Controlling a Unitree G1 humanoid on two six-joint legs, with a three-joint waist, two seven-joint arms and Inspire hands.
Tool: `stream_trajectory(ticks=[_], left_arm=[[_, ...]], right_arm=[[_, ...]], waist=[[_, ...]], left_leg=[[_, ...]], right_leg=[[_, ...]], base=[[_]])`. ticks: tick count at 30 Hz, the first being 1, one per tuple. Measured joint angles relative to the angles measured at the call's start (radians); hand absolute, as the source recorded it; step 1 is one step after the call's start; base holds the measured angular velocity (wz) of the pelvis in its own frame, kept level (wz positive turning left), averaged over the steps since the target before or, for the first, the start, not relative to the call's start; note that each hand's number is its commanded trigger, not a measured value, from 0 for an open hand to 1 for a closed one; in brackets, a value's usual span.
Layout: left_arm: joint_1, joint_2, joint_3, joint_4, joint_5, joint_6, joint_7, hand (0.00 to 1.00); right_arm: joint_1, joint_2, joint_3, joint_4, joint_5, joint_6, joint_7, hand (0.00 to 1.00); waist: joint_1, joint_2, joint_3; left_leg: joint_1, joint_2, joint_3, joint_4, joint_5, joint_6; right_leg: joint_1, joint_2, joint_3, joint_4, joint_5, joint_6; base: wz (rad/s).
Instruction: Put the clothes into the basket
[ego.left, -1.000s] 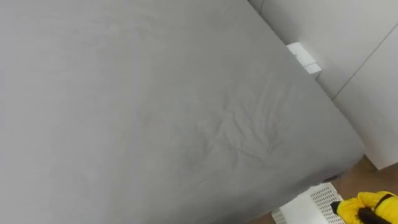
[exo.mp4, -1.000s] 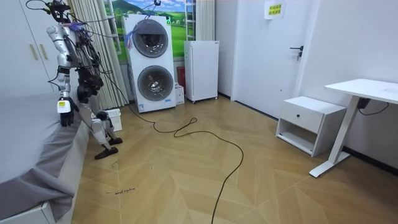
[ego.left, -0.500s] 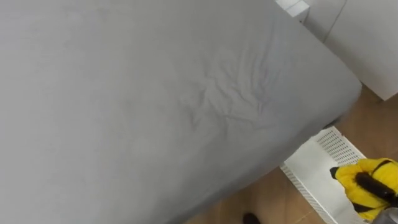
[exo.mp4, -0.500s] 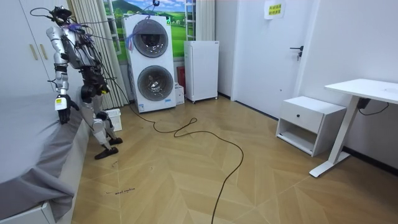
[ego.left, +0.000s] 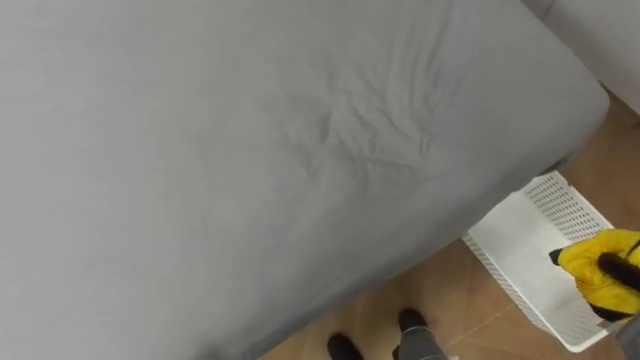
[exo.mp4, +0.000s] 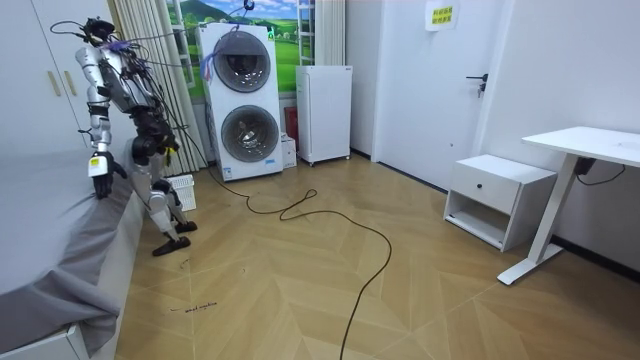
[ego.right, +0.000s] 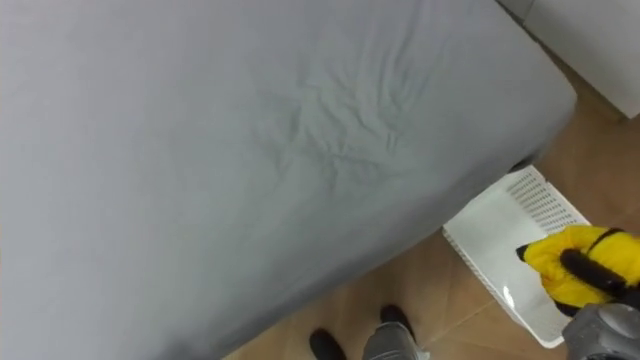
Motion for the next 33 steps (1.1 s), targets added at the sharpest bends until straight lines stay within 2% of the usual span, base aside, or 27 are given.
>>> stream_trajectory(ticks=[4,6,14,16,19,22,25,28,31,32,33], left_arm=[[-0.002,0.0,0.0,0.008,0.0,-0.007,0.001,0.0],[-0.002,0.0,0.0,0.015,0.0,-0.025,0.001,0.0],[-0.001,0.003,0.0,0.014,0.0,-0.043,0.001,0.0],[0.003,0.007,0.0,0.015,-0.003,-0.05,0.001,0.0],[0.014,0.015,0.0,0.016,-0.042,-0.074,0.001,0.0],[0.029,0.028,0.018,0.016,-0.045,-0.08,0.0,0.0],[0.043,0.053,0.03,-0.003,-0.045,-0.094,-0.003,0.0],[0.049,0.061,0.03,-0.014,-0.045,-0.1,-0.006,0.0],[0.083,0.063,0.05,-0.065,-0.036,-0.1,-0.02,0.0],[0.086,0.065,0.059,-0.068,-0.033,-0.1,-0.023,0.0],[0.09,0.068,0.07,-0.071,-0.024,-0.1,-0.023,0.0]], right_arm=[[-0.004,-0.014,0.0,0.001,0.044,-0.03,-0.008,0.0],[-0.004,-0.014,0.0,0.001,0.047,-0.054,-0.013,0.0],[-0.004,-0.014,0.002,0.001,0.045,-0.094,-0.045,0.0],[0.001,-0.014,0.002,0.001,0.046,-0.094,-0.05,0.0],[0.033,-0.012,0.002,0.001,0.046,-0.094,-0.056,0.0],[0.053,-0.011,0.023,-0.002,0.047,-0.094,-0.057,0.0],[0.087,-0.01,0.034,-0.008,0.046,-0.094,-0.057,0.0],[0.116,-0.009,0.053,-0.012,0.061,-0.094,-0.054,0.0],[0.164,-0.002,0.053,-0.025,0.086,-0.092,-0.047,0.0],[0.195,0.008,0.053,-0.034,0.092,-0.092,-0.046,0.0],[0.223,0.021,0.051,-0.039,0.092,-0.092,-0.042,0.0]], waist=[[0.0,-0.002,0.0015],[0.005,-0.003,0.0024],[0.017,-0.009,0.0014],[0.016,-0.014,0.0013],[0.016,-0.029,0.0017],[0.022,-0.062,0.0013],[0.023,-0.088,-0.0022],[0.023,-0.094,-0.0037],[0.021,-0.1,-0.0065],[0.021,-0.106,-0.0113],[0.019,-0.116,-0.0195]], left_leg=[[-0.001,0.002,0.0,0.004,0.0,0.0],[-0.003,0.002,-0.001,0.006,0.0,0.0],[-0.004,0.01,-0.008,0.012,0.0,0.0],[-0.002,0.013,-0.01,0.018,0.0,0.0],[0.021,0.015,-0.033,0.018,0.0,0.0],[0.049,0.016,-0.043,0.022,0.0,0.0],[0.078,0.022,-0.075,0.025,-0.005,-0.008],[0.108,0.028,-0.111,0.019,-0.009,-0.013],[0.144,0.028,-0.159,0.013,-0.009,-0.014],[0.154,0.027,-0.181,0.011,-0.009,-0.015],[0.167,0.024,-0.203,0.004,-0.007,-0.018]], right_leg=[[-0.001,0.003,0.008,0.0,0.001,-0.001],[-0.001,0.002,0.006,-0.002,0.001,0.0],[0.018,0.004,-0.001,-0.035,0.018,0.003],[0.026,0.004,-0.007,-0.043,0.021,0.002],[0.063,0.003,-0.022,-0.056,0.022,0.0],[0.096,0.002,-0.033,-0.058,0.019,-0.003],[0.138,0.001,-0.059,-0.076,0.016,-0.007],[0.197,0.004,-0.104,-0.116,0.024,-0.008],[0.277,0.0,-0.152,-0.167,0.034,-0.013],[0.306,-0.001,-0.174,-0.188,0.036,-0.014],[0.334,-0.002,-0.195,-0.212,0.04,-0.016]], base=[[-0.05],[0.0],[0.0],[0.03],[0.13],[0.07],[0.21],[0.3],[0.43],[0.6],[0.55]])
